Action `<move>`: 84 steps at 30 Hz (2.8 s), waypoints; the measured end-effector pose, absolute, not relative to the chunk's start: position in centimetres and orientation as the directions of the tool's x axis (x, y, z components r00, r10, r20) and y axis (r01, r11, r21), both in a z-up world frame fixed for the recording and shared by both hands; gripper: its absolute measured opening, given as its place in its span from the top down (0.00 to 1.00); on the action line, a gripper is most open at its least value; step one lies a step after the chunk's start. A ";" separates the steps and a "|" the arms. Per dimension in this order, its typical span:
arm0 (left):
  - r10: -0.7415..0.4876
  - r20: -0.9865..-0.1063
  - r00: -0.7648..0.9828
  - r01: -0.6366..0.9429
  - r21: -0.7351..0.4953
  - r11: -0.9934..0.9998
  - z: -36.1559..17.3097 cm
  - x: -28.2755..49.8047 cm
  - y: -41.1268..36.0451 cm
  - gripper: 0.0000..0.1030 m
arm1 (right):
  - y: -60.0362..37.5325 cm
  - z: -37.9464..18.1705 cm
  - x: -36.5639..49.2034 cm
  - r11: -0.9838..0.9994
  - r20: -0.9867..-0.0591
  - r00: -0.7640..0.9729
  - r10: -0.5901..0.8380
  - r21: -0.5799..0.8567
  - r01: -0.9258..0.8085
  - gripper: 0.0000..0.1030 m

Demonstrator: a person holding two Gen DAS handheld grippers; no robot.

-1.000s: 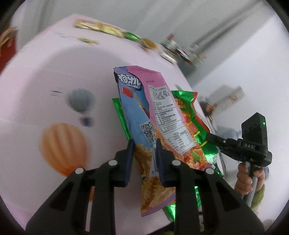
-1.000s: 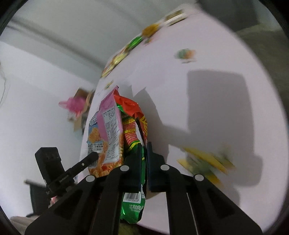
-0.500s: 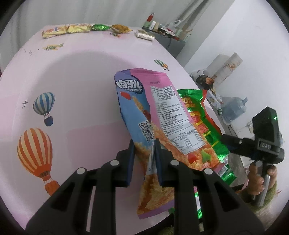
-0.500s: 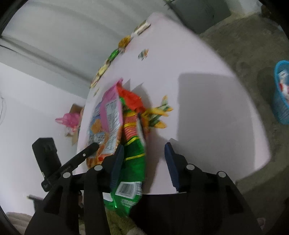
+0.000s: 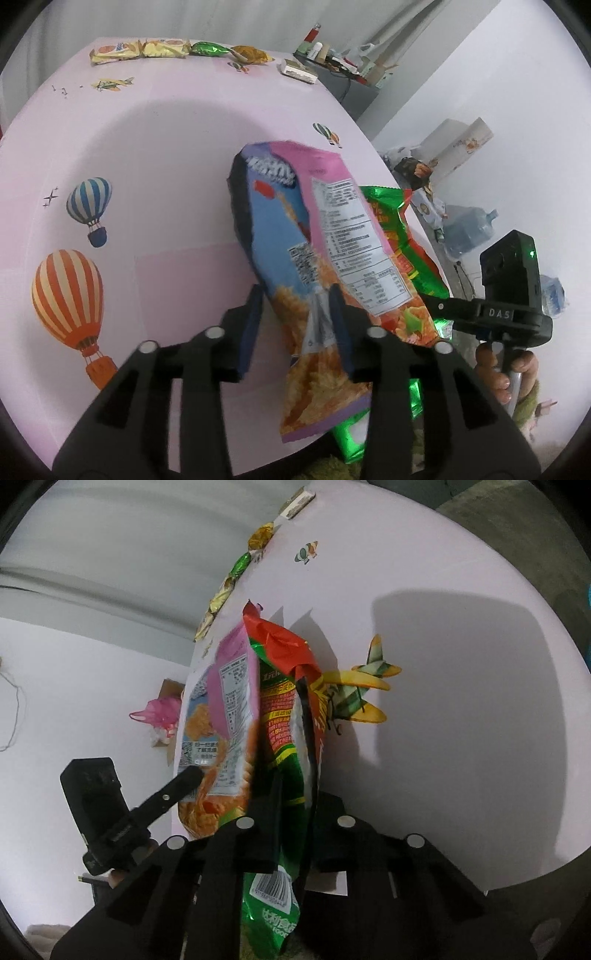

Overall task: Collect trash
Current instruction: 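Grasp the pink-blue snack bag with the left tool while the right tool grasps the green chip bag, then lift both snack bags and carry them toward the blue wastebasket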

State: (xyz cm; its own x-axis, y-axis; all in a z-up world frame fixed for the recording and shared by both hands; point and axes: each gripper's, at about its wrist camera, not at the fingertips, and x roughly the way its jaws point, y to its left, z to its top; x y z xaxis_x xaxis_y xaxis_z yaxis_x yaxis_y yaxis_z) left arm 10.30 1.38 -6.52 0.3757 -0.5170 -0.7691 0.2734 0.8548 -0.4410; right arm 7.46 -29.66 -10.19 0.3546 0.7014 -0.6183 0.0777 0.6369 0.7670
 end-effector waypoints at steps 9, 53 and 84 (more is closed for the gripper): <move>-0.448 -0.823 0.348 0.211 -0.397 0.893 -7.4 11.4 0.9 0.60 | -29.5 -10.3 7.4 0.662 -0.636 0.360 0.683 0.747 0.064 0.88; -0.414 -0.724 0.551 0.357 -0.244 0.902 -1.0 8.9 -1.3 0.91 | -33.4 -7.4 4.2 0.623 -0.580 0.523 0.624 0.774 0.115 0.95; -0.628 -0.686 0.367 0.640 -0.303 0.706 2.0 12.9 -20.0 0.91 | -48.1 -7.3 -3.4 0.456 -0.459 0.788 0.410 0.851 0.259 0.97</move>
